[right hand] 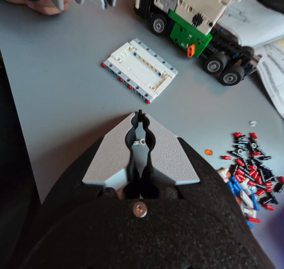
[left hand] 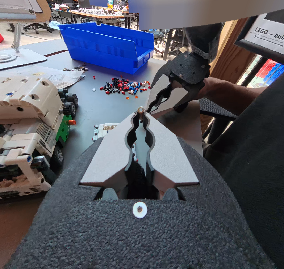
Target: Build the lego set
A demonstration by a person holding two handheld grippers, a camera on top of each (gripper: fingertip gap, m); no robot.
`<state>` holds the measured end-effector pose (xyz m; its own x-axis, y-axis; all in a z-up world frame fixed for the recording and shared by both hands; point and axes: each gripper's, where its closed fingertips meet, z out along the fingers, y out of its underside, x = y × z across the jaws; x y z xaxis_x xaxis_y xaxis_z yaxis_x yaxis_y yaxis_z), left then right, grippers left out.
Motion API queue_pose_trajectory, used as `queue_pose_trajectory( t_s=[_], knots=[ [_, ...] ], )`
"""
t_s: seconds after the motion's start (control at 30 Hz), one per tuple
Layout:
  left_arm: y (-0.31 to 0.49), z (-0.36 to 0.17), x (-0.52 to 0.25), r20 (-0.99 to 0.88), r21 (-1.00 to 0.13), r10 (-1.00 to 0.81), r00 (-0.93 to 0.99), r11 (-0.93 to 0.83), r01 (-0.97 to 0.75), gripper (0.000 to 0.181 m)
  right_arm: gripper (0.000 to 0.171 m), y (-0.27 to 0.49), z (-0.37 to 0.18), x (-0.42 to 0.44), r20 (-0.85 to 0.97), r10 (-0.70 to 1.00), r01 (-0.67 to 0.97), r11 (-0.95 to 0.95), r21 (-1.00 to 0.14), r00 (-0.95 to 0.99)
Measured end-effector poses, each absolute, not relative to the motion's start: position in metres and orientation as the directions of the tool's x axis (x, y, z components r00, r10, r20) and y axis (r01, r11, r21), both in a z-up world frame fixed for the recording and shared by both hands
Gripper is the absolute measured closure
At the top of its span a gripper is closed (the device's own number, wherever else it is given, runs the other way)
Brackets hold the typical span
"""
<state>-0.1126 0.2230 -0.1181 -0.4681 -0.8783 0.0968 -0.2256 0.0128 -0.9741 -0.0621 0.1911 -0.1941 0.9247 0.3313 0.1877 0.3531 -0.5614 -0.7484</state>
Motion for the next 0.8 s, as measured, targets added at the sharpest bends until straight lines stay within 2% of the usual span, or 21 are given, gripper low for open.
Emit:
queue_pose_trajectory(
  t_s=[0.03, 0.17, 0.3, 0.7, 0.8],
  knots=[
    [0.225, -0.118, -0.111, 0.123, -0.971, -0.878, -0.463, -0.011, -0.237, 0.178, 0.168, 0.195, -0.183, -0.065, 0.208, 0.336, 0.364, -0.516, -0.775, 0.919],
    [0.225, -0.110, -0.110, 0.316, -0.941, -0.809, -0.496, -0.198, -0.276, 0.179, 0.168, 0.213, -0.114, -0.086, 0.346, 0.351, 0.443, -0.251, -0.861, 0.870],
    [0.225, -0.105, -0.108, 0.457, -0.888, -0.724, -0.517, -0.332, -0.319, 0.179, 0.167, 0.228, -0.102, -0.096, 0.435, 0.360, 0.511, -0.149, -0.846, 0.825],
    [0.214, -0.112, -0.109, 0.439, -0.891, -0.712, -0.549, -0.266, -0.367, 0.179, 0.168, 0.223, -0.109, -0.108, 0.359, 0.439, 0.452, -0.128, -0.883, 0.824],
    [0.212, -0.116, -0.109, 0.394, -0.905, -0.723, -0.568, -0.197, -0.377, 0.179, 0.167, 0.220, -0.113, -0.110, 0.358, 0.460, 0.460, -0.131, -0.878, 0.813]
  ],
)
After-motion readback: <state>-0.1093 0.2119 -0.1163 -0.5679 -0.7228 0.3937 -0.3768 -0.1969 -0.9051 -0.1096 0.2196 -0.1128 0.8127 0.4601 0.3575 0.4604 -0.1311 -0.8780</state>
